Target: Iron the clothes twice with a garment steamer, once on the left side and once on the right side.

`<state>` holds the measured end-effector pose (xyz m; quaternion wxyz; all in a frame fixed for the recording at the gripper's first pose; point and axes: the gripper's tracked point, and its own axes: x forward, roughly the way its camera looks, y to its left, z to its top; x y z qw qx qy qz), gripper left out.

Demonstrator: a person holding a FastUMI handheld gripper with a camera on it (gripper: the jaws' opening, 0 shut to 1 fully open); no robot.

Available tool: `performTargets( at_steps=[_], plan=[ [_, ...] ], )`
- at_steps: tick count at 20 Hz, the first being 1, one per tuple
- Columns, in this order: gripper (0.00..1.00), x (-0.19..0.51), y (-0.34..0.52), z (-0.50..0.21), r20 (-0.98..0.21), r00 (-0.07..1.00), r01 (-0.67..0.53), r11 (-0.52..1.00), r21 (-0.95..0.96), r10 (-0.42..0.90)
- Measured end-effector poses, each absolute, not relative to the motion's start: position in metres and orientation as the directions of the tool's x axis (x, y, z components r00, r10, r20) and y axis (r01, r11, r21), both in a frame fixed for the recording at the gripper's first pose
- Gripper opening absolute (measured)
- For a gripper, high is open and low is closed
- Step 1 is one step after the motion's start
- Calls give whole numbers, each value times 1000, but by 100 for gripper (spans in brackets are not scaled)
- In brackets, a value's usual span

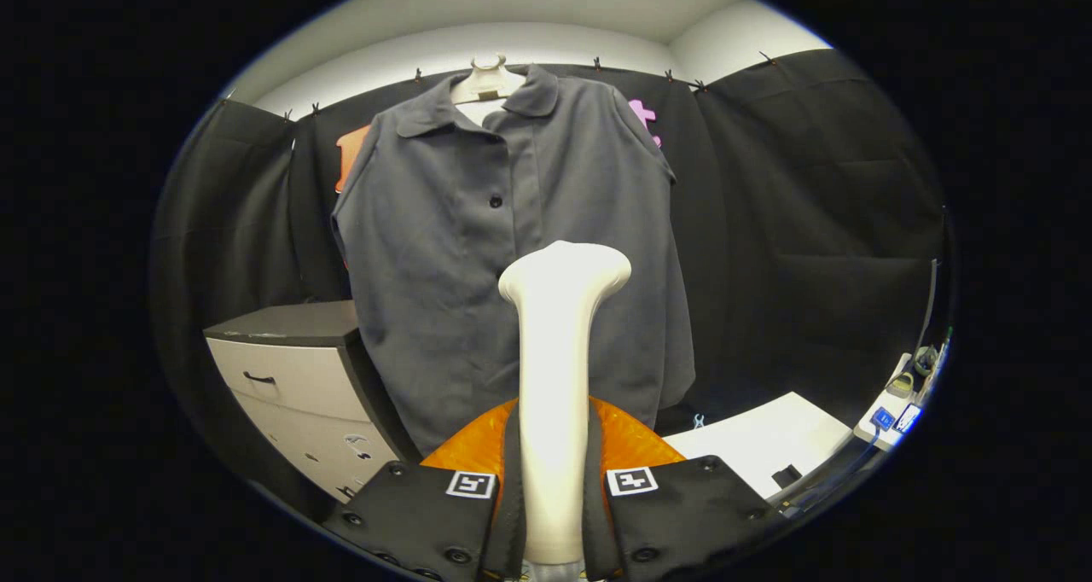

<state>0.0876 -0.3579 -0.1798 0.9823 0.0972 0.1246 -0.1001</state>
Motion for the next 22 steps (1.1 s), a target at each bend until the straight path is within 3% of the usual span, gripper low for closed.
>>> performTargets(
  at_steps=[22],
  plan=[
    [34, 57, -265, -29, -52, 998, 33, 991, 128, -26]
  ],
)
